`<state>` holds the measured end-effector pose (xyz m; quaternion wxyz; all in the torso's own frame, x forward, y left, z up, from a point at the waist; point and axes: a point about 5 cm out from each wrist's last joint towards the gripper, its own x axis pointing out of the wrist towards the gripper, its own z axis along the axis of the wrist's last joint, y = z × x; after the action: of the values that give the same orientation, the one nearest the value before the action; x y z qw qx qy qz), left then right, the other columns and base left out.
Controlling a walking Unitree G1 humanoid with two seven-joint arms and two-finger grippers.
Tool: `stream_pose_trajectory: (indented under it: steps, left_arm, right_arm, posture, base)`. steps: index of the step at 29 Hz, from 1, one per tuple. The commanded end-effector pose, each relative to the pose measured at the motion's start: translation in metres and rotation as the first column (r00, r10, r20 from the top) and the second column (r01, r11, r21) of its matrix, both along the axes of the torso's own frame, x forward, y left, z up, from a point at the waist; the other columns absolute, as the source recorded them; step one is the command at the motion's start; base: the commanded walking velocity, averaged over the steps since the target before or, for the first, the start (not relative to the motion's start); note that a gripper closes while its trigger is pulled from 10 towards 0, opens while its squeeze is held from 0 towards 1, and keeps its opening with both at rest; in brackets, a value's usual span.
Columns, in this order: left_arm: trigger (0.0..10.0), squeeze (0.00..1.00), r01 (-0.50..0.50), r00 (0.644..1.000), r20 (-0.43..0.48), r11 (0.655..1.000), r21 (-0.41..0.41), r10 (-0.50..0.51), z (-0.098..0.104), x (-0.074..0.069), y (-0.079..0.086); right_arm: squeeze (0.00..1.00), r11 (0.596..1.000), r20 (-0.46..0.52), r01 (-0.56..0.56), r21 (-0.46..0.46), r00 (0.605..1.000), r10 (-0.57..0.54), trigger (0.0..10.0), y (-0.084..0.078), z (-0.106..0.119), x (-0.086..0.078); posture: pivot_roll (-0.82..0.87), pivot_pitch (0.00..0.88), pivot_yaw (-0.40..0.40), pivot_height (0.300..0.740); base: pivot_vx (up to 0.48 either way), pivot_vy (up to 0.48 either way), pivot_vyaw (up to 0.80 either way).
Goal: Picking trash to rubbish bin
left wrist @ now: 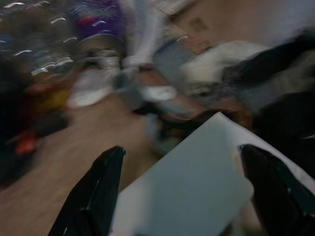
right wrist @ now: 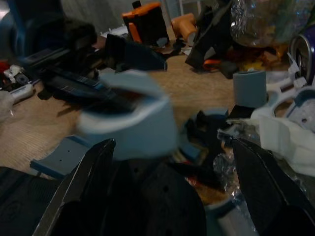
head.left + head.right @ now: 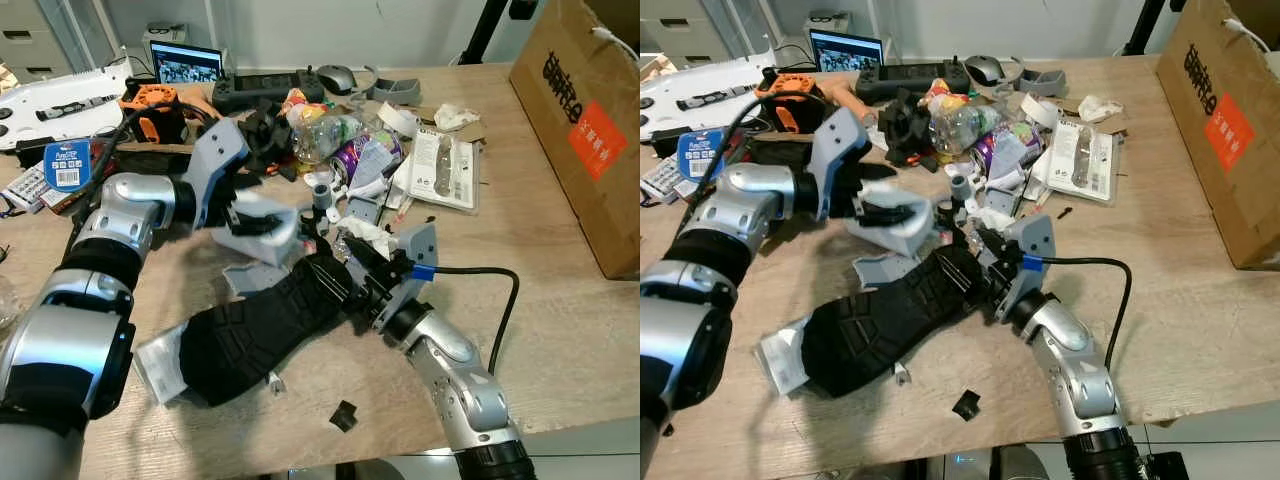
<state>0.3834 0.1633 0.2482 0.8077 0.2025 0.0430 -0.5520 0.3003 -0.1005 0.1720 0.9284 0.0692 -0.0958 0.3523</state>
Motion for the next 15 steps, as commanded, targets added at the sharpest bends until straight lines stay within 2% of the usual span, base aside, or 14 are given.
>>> stream_pose_trajectory:
  steps: [1, 3, 5, 7, 9, 10, 12, 13, 14, 15]
  left_arm:
    - [10.0, 0.00, 0.033, 0.998, -0.045, 0.999, 0.011, -0.033, -0.007, -0.004, 0.001]
    - [10.0, 0.00, 0.129, 0.989, -0.060, 0.989, -0.067, -0.133, 0.003, -0.015, -0.011]
    - [10.0, 0.00, 0.166, 0.983, -0.057, 0.978, -0.122, -0.174, 0.010, -0.022, -0.018]
    - [10.0, 0.00, 0.176, 0.981, -0.055, 0.974, -0.141, -0.186, 0.012, -0.024, -0.020]
    - [10.0, 0.00, 0.151, 0.987, -0.016, 0.966, -0.211, -0.158, 0.024, -0.024, -0.025]
    - [10.0, 0.00, 0.099, 0.995, 0.024, 0.961, -0.260, -0.096, 0.034, -0.022, -0.024]
    - [10.0, 0.00, 0.018, 0.999, 0.049, 0.936, -0.352, -0.001, 0.054, -0.019, -0.019]
    - [10.0, 0.00, 0.018, 0.999, 0.049, 0.936, -0.352, -0.001, 0.054, -0.019, -0.019]
    - [10.0, 0.00, 0.007, 0.998, 0.053, 0.912, -0.410, 0.017, 0.066, -0.021, -0.014]
    - [10.0, 0.00, -0.009, 0.996, 0.072, 0.877, -0.481, 0.050, 0.083, -0.026, -0.003]
  right_arm:
    - [1.00, 1.000, -0.029, -0.015, 0.005, 0.999, 0.015, 10.0, 0.001, -0.006, -0.001]
    - [1.00, 1.000, -0.028, -0.022, 0.000, 0.999, 0.022, 10.0, 0.001, -0.006, -0.002]
    - [1.00, 1.000, -0.028, -0.024, -0.002, 0.999, 0.024, 10.0, 0.000, -0.006, -0.001]
    - [1.00, 1.000, -0.028, -0.024, -0.002, 0.999, 0.024, 10.0, 0.000, -0.006, -0.001]
    - [1.00, 1.000, -0.026, -0.027, -0.003, 0.999, 0.027, 10.0, 0.000, -0.005, 0.000]
    - [1.00, 1.000, -0.023, -0.030, -0.004, 0.999, 0.030, 10.0, 0.000, -0.004, 0.000]
    - [1.00, 0.999, -0.017, -0.036, -0.007, 0.999, 0.036, 10.0, 0.000, -0.002, 0.002]
    - [1.00, 0.999, -0.017, -0.036, -0.007, 0.999, 0.036, 10.0, 0.000, -0.002, 0.002]
    - [1.00, 0.999, -0.014, -0.039, -0.007, 0.999, 0.039, 10.0, -0.001, -0.001, 0.003]
    - [1.00, 0.999, -0.008, -0.045, -0.009, 0.999, 0.045, 10.0, -0.001, 0.001, 0.004]
  posture:
    - [0.06, 0.243, 0.034, 0.740]
    - [0.05, 0.228, 0.030, 0.740]
    - [0.05, 0.220, 0.023, 0.740]
    - [0.05, 0.220, 0.023, 0.740]
    - [0.05, 0.212, 0.020, 0.740]
    - [0.04, 0.200, 0.017, 0.740]
    - [0.04, 0.191, 0.011, 0.740]
    - [0.04, 0.191, 0.011, 0.740]
    - [0.04, 0.186, 0.005, 0.740]
    - [0.04, 0.180, 0.001, 0.740]
  base:
    - [0.000, 0.000, 0.00]
    - [0.000, 0.000, 0.00]
    - [0.000, 0.000, 0.00]
    - [0.000, 0.000, 0.00]
    - [0.000, 0.000, 0.00]
    - [0.000, 0.000, 0.00]
    - [0.000, 0.000, 0.00]
    - [0.000, 0.000, 0.00]
    - [0.000, 0.000, 0.00]
    - [0.000, 0.000, 0.00]
